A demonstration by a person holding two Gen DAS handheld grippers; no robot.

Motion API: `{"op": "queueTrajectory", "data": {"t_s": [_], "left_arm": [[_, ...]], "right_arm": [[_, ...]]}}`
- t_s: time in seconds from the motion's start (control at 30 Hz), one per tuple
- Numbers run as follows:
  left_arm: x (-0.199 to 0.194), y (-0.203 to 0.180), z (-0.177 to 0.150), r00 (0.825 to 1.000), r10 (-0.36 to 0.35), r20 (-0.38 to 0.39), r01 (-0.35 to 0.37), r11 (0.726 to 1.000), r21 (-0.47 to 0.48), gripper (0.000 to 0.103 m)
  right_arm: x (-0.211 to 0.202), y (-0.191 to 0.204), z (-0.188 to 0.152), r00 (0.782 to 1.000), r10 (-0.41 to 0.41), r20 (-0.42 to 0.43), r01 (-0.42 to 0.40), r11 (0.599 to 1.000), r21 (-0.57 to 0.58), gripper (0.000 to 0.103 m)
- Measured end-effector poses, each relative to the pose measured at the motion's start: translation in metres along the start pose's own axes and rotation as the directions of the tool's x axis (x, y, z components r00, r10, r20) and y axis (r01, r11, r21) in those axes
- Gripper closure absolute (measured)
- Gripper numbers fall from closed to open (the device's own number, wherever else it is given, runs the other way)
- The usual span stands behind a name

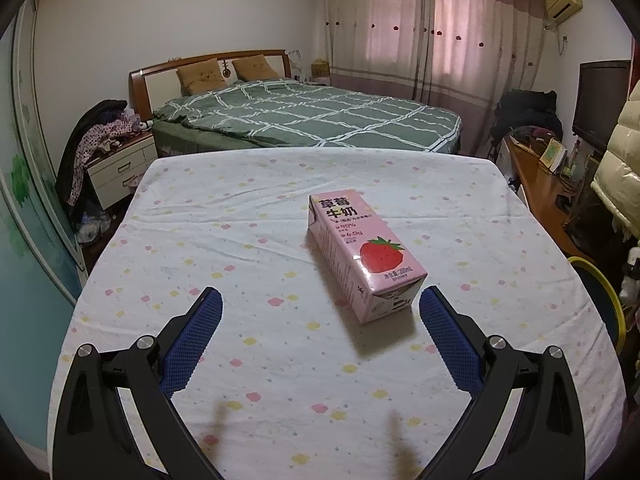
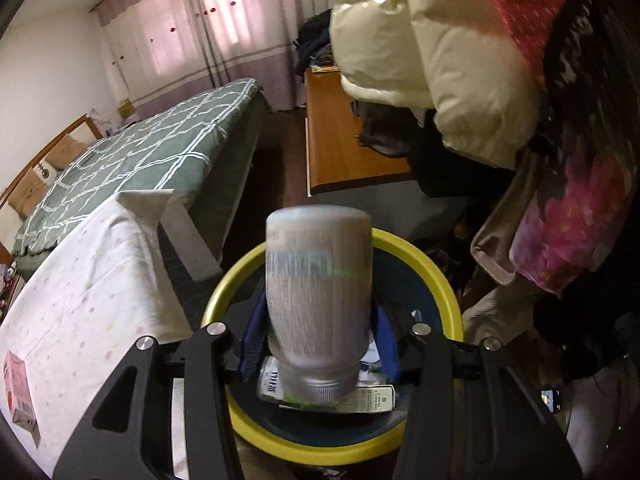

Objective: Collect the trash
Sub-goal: 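Carry the pill bottle with the right tool over the bin and release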

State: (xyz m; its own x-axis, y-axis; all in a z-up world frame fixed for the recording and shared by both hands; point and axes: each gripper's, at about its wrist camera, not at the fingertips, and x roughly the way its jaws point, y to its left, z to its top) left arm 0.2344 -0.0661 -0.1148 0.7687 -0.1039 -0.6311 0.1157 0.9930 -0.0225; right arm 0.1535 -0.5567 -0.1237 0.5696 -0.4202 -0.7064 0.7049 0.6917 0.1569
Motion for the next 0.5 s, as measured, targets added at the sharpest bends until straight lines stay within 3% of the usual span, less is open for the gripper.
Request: {"op": "queueTrajectory", "data": {"t_s": [0.17,0.27,0.5], "left_arm": [[0.006,-0.005,-0.001,1.0,-0.003,-0.022,0.003,1.0,0.013,0.006],[0.008,-0.011,-0.002,0.999,-0.012,-0.039,0.013,0.999,0.031,0.006],[0.014,-0.027,0.009,0.996,-0.022,-0.082,0.026,0.998,0.05,0.006]], "right_arm": [[0.01,-0.008,-0.004,1.0,-0.027,-0.012,0.027,1.0,0.003,0.056],[0.011,-0.008,-0.008,0.998,-0.056,0.004,0.056,0.998,-0.008,0.047],[0.002,-0.003,-0.009,0.998,-0.047,0.045,0.048,0.999,-0.017,0.041]]}}
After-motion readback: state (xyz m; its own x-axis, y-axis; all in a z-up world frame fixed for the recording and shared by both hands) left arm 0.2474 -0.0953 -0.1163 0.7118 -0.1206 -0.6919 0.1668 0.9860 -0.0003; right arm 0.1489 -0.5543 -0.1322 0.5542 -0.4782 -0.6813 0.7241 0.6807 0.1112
